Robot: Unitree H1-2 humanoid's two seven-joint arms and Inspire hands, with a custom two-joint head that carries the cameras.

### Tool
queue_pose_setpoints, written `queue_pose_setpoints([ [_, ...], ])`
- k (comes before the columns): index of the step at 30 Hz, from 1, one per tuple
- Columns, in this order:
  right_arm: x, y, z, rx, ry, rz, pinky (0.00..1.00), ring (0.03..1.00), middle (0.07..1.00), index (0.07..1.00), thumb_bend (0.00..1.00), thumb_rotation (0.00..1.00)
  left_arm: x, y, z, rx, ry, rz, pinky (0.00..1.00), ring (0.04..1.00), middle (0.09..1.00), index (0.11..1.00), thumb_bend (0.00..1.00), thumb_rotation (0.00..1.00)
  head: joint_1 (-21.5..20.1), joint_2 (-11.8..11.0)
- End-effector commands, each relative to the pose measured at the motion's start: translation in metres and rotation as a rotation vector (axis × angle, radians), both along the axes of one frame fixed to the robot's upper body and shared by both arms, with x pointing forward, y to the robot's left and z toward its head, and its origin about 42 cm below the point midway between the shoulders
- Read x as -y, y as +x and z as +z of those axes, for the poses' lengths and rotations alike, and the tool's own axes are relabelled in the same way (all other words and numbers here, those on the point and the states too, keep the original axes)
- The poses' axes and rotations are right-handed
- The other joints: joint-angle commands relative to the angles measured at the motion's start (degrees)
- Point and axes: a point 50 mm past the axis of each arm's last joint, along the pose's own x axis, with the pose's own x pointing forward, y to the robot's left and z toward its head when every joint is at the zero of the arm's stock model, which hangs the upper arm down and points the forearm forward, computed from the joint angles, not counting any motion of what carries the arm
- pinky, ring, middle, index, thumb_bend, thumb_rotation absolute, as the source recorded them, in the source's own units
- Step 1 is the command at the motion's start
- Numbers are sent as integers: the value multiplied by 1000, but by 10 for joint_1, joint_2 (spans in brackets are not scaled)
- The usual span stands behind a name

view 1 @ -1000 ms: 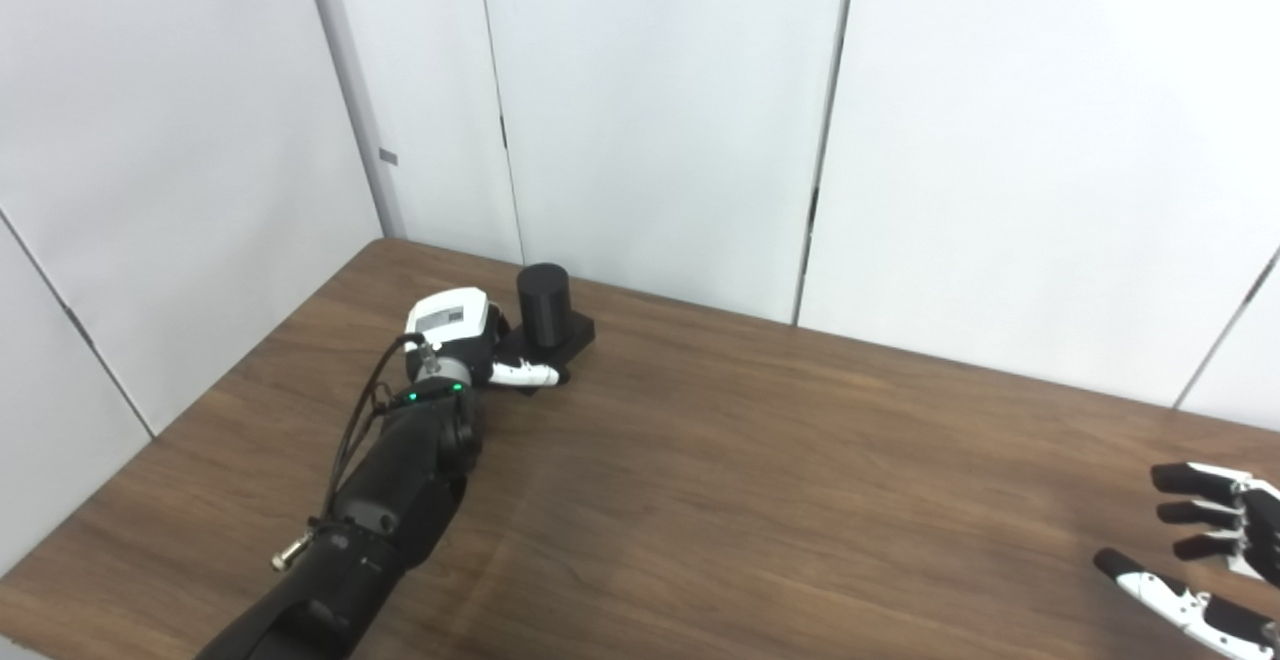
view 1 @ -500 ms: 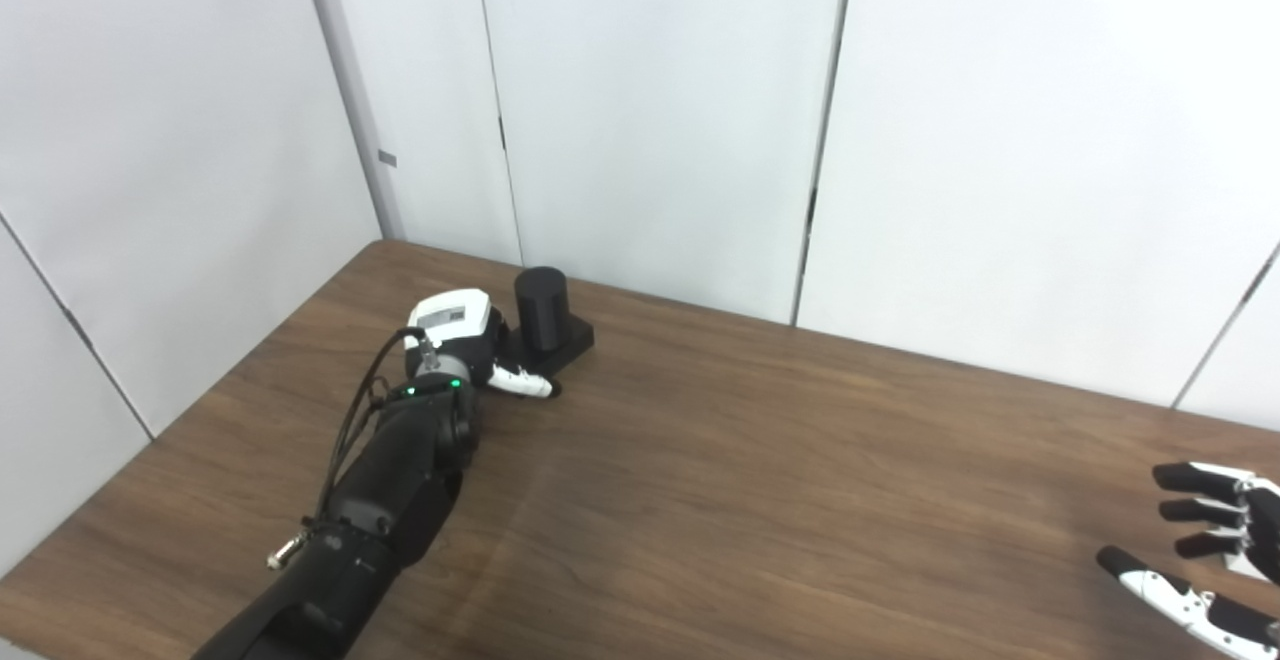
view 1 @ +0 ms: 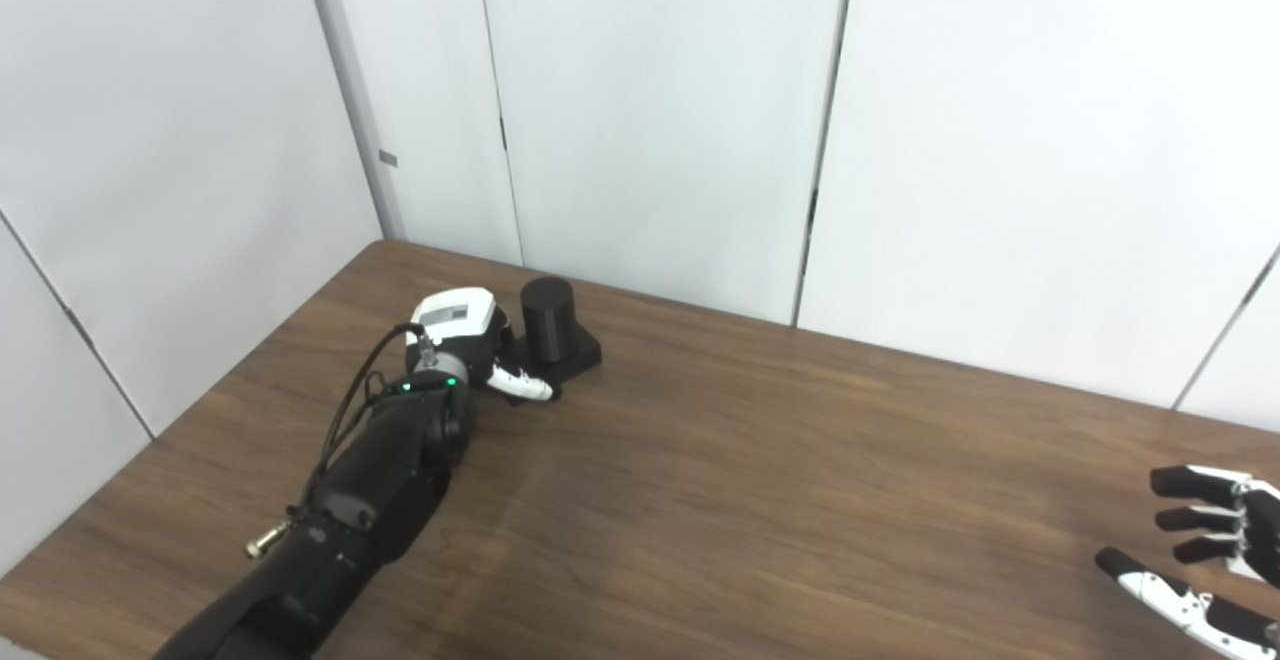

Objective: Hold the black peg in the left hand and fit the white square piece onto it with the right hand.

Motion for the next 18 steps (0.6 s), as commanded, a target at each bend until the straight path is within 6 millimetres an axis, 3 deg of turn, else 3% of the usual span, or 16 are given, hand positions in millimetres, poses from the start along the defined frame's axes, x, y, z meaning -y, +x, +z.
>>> queue_pose_setpoints([
  [1,-3,4,16,84,-8,12,455,581,658,610,547,0,13,-8,-13,-53,-74,-132,635,829,848,570,850,191,-1,1],
  [2,-2,4,16,80,-4,11,460,587,666,613,547,0,16,-10,-13,-45,-97,-161,649,833,846,530,690,131,-3,1],
  [3,-2,4,15,74,5,12,466,591,671,616,547,0,19,-12,-14,-39,-115,-202,663,839,845,506,591,93,-4,2],
  [4,-2,4,15,70,9,12,481,612,681,619,546,0,22,-14,-14,-35,-131,-240,672,845,847,498,558,80,-7,3],
  [5,-2,4,14,69,12,12,489,622,686,620,548,0,25,-15,-15,-31,-141,-276,677,849,850,493,540,72,-9,3],
  [6,-1,4,13,72,9,12,488,625,686,543,519,66,29,-18,-15,-27,-146,-313,670,847,848,491,530,67,-10,3],
  [8,-1,5,11,78,-2,8,487,624,683,504,505,101,36,-21,-17,-31,-175,-380,645,838,846,491,523,67,-14,4],
  [15,1,7,5,67,-16,-4,485,623,683,491,500,114,76,-29,-22,-80,-217,-594,761,850,846,493,522,69,-42,10],
  [18,1,8,2,70,-23,-4,489,629,687,491,500,114,92,-33,-22,-82,-221,-684,721,850,847,493,522,67,-51,13],
])
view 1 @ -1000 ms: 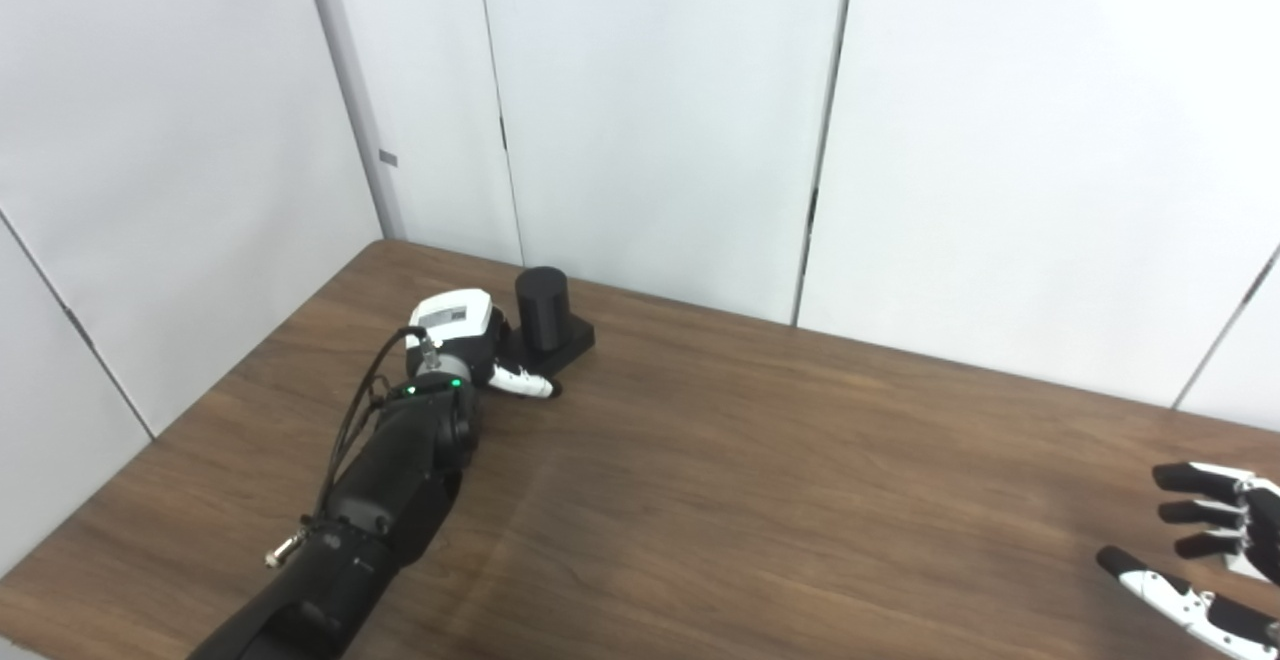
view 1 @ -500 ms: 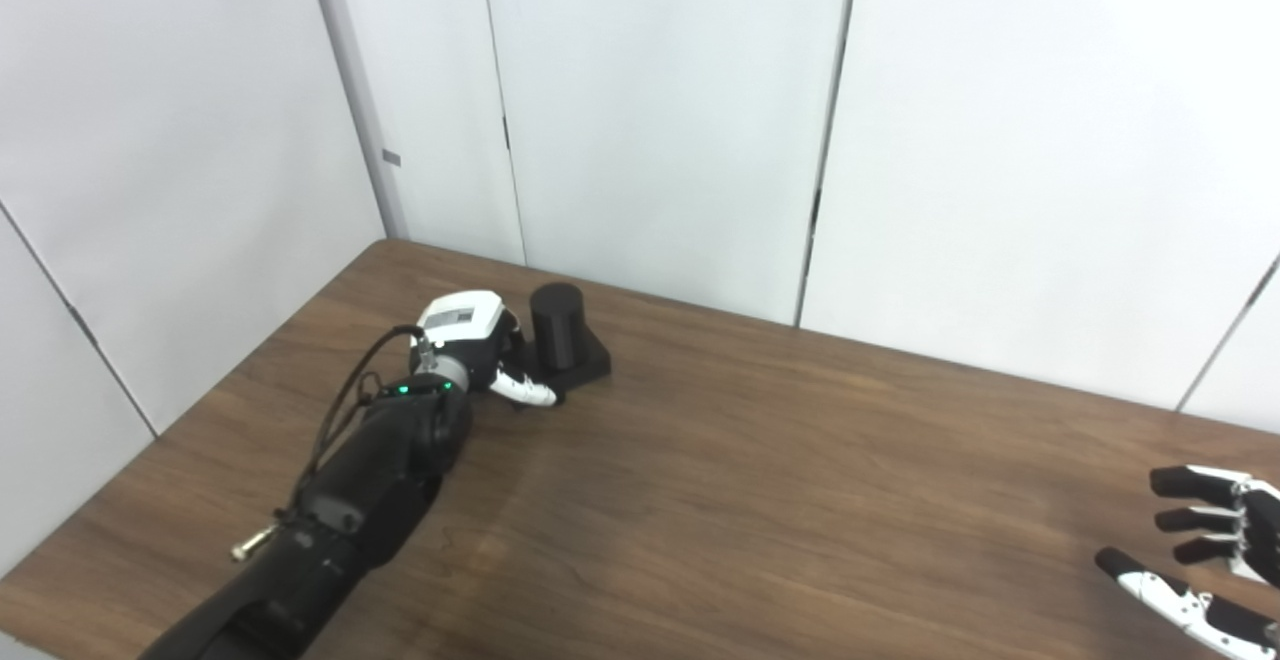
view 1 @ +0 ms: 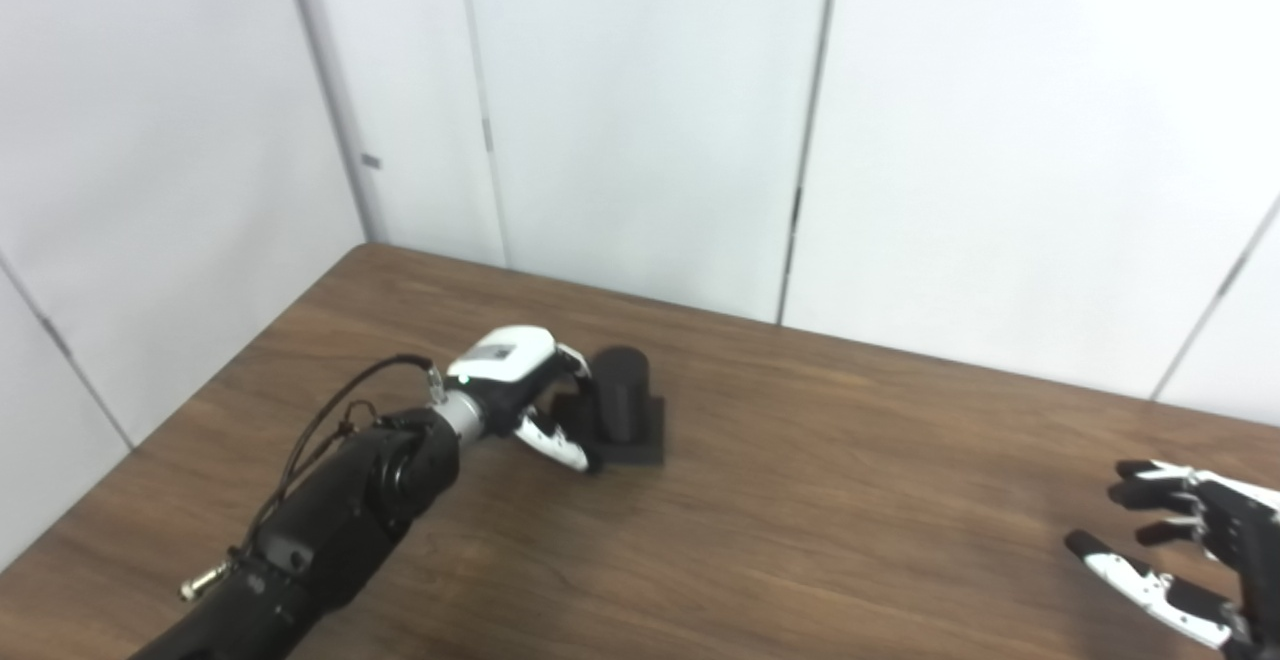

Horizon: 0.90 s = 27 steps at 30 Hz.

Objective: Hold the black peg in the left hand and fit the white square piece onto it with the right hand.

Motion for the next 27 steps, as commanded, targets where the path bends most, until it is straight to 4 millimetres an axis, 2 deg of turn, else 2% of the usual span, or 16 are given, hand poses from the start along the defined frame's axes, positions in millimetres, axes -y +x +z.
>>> queue_pose_setpoints([
  [1,0,5,14,85,-24,9,494,633,689,491,500,114,39,-12,-16,-71,-26,-203,705,845,844,493,522,68,-3,1],
  [6,2,6,11,96,-23,11,505,636,691,492,500,115,76,-19,-24,-46,23,-369,708,845,838,493,522,71,-15,4],
  [13,3,7,9,105,-22,1,489,619,685,492,502,115,112,-25,-42,-11,130,-592,665,843,852,495,521,75,-39,15],
  [17,3,8,8,106,-21,5,483,613,680,493,502,117,130,-27,-54,-29,136,-652,696,850,871,495,521,76,-69,23],
  [21,1,9,9,119,-39,5,475,597,681,494,502,122,144,-30,-61,-27,175,-704,691,848,888,495,520,77,-111,31],
  [22,1,9,10,121,-44,5,471,592,680,494,502,125,145,-30,-63,-26,190,-712,700,854,888,495,521,77,-111,31],
  [27,3,11,20,151,-72,16,464,586,681,495,503,134,148,-29,-69,-36,251,-736,712,871,881,494,520,78,-173,35],
])
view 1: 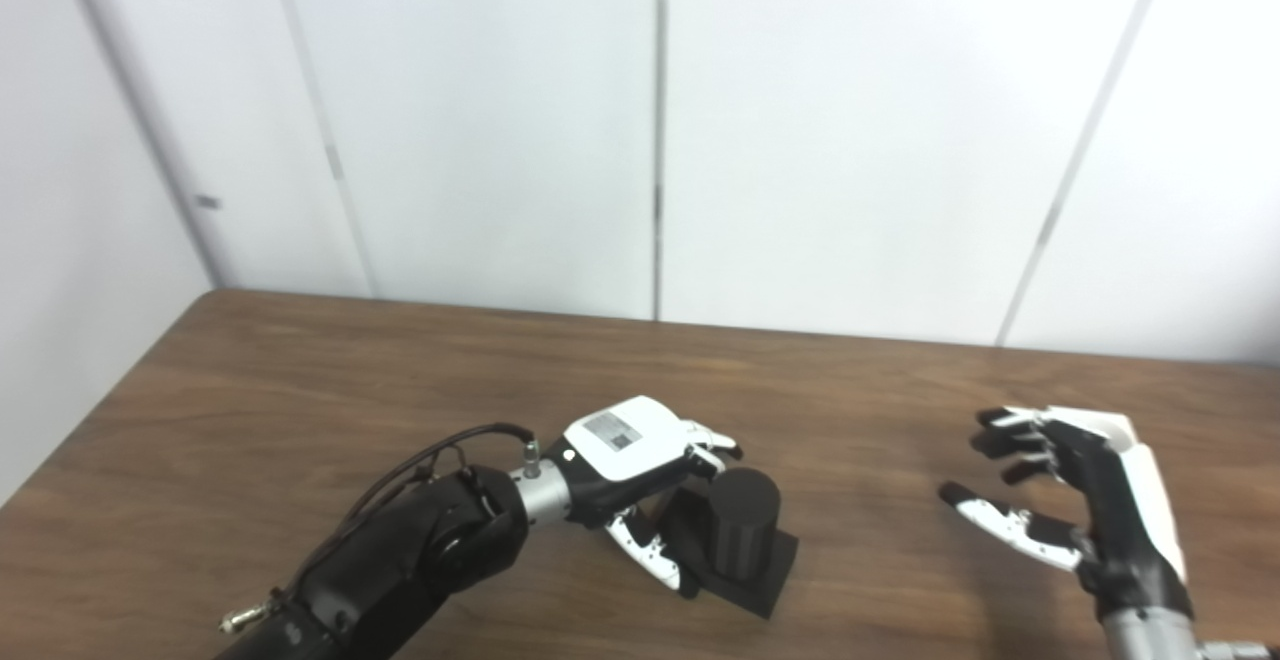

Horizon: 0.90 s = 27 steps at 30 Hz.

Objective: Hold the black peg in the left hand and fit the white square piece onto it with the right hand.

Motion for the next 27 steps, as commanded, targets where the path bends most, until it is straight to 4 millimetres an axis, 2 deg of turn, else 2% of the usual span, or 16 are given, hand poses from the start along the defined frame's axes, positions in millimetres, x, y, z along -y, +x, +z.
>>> queue_pose_setpoints([
  [1,5,9,30,113,-52,24,464,588,681,495,504,136,1,-28,-55,-106,220,-62,709,872,881,494,520,78,-19,0],
  [9,35,21,71,91,-242,33,506,635,726,496,510,142,-14,-25,-61,-94,251,-58,717,872,878,494,521,77,-94,-14],
  [10,38,23,77,84,-276,33,522,653,734,625,622,137,-17,-25,-61,-93,255,-57,718,872,881,494,521,77,-104,-17],
  [13,49,29,96,25,-411,30,571,706,777,741,713,183,-24,-25,-63,-88,253,-60,719,868,883,494,521,77,-129,-25],
  [15,55,34,110,-14,-507,34,583,731,811,766,748,188,-29,-25,-64,-93,251,-61,719,864,881,494,522,77,-159,-36],
  [19,66,46,134,-82,-644,45,597,780,855,791,841,178,-36,-27,-64,-89,264,-65,733,862,886,494,522,75,-191,-49],
  [26,79,70,156,-203,-833,30,715,859,904,820,905,173,-45,-32,-65,-87,265,-69,726,839,870,494,523,73,-229,-69],
  [27,79,74,157,-225,-848,28,725,870,910,825,910,168,-46,-33,-66,-84,266,-71,720,833,866,547,733,113,-235,-72],
])
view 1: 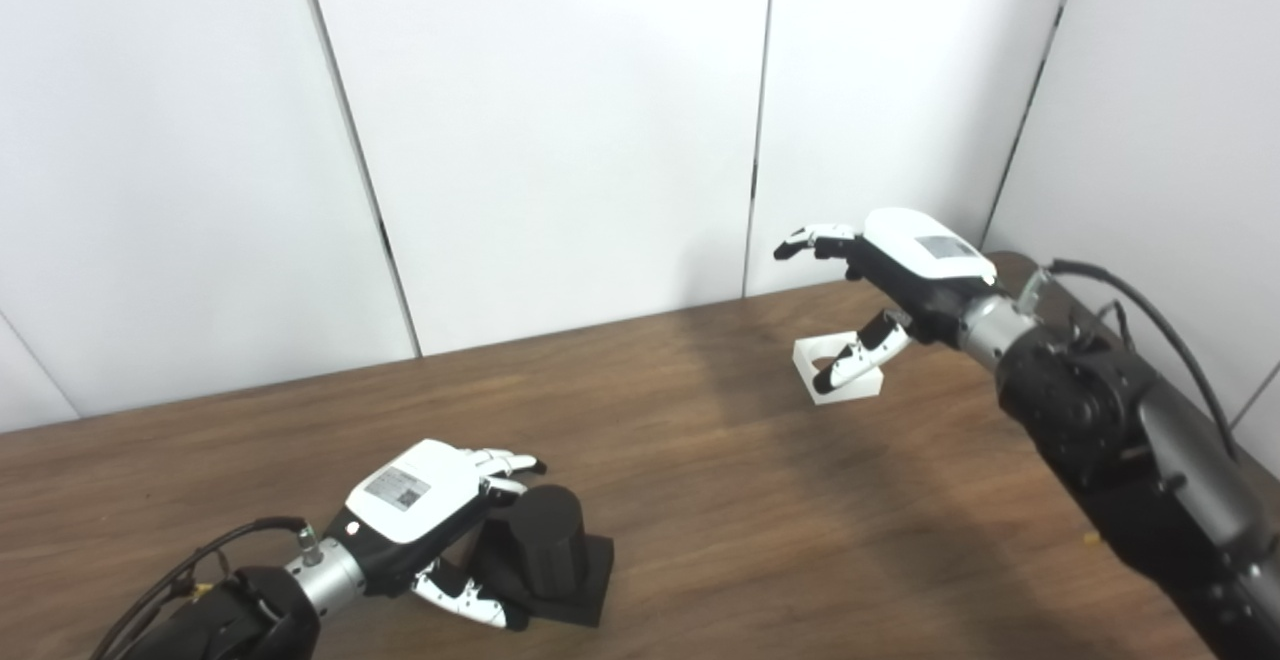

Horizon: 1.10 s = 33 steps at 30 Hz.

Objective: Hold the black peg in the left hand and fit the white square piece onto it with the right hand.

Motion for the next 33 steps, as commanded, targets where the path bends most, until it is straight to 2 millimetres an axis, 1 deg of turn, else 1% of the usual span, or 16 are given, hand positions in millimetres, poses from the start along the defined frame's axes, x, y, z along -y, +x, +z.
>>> queue_pose_setpoints([
  [1,6,8,26,34,-56,-29,741,882,919,832,911,167,-33,-33,-59,-118,277,-31,715,827,863,574,843,134,0,0],
  [2,7,12,27,0,-74,-33,752,890,925,837,913,166,-33,-33,-59,-121,283,-28,711,823,861,591,911,147,-5,-2],
  [4,9,20,28,-55,-104,-40,880,931,950,860,946,185,-34,-34,-60,-125,292,-26,722,827,864,605,941,150,-9,-5],
  [6,10,29,27,-95,-153,-48,926,948,961,870,967,205,-37,-35,-61,-128,292,-28,724,827,864,607,944,154,-15,-8],
  [10,10,43,24,-135,-219,-72,958,965,968,876,986,227,-41,-36,-64,-129,290,-24,732,827,866,608,943,168,-19,-10],
  [14,10,55,20,-165,-251,-97,974,972,974,880,974,225,-44,-36,-67,-145,292,-21,741,834,876,611,934,171,-19,-9],
  [22,15,72,1,-210,-267,-130,939,947,953,865,978,178,-45,-36,-67,-144,297,-24,751,846,885,616,921,190,-15,-7],
  [27,18,79,-9,-227,-261,-134,920,930,940,856,974,168,-44,-37,-65,-136,300,-29,744,843,882,616,926,196,-10,-2],
  [33,23,84,-22,-255,-256,-152,931,928,938,856,976,188,-43,-38,-62,-131,277,-27,727,833,872,605,934,172,-7,0],
])
